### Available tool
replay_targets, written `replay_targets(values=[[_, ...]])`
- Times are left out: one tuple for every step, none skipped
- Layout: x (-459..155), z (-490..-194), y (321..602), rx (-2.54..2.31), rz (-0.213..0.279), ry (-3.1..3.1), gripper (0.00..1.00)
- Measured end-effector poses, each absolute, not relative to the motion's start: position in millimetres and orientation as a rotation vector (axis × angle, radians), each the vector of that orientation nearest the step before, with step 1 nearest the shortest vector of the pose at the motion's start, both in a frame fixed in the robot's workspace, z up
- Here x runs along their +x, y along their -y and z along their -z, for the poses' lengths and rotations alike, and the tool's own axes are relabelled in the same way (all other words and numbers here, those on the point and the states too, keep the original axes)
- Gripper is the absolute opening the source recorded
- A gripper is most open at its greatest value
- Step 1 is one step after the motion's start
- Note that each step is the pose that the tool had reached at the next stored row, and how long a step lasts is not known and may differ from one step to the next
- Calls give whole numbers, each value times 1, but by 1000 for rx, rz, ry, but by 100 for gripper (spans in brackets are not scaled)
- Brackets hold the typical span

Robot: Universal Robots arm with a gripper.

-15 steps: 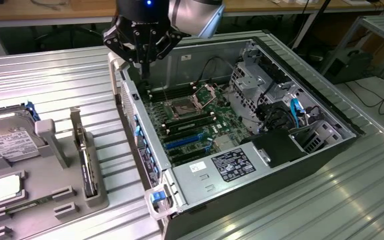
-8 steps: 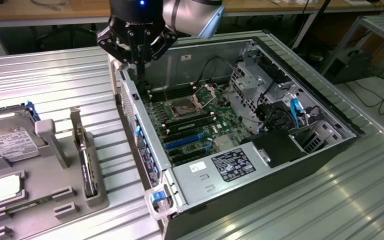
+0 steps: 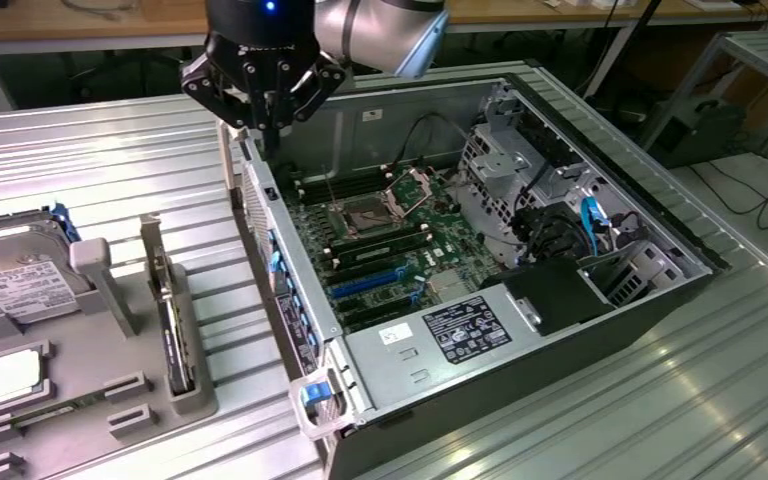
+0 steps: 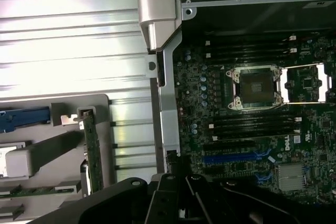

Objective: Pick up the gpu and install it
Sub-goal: 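Reach for the gpu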

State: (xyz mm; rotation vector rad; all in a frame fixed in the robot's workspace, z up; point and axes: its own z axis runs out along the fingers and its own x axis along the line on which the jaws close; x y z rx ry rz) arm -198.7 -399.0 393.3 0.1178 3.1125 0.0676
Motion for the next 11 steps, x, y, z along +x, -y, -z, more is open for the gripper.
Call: replay_targets(values=[[-200,-393,399,118,-68,-3113,11],[-201,-393,399,118,-68,-3112,11],[-202,-393,399,118,-68,-3112,11],[-203,-393,399,118,-68,-3112,11],[-205,-393,399,118,-68,-3113,11],[-206,-393,399,118,-68,-3113,11],[-208,-393,399,118,-68,-3112,11],[-209,-393,399,118,-68,-3113,11],[-211,-393,399,118,-68,-3113,11],[-212,-393,399,118,-68,-3112,11],[-213,-393,399,118,-68,-3112,11]])
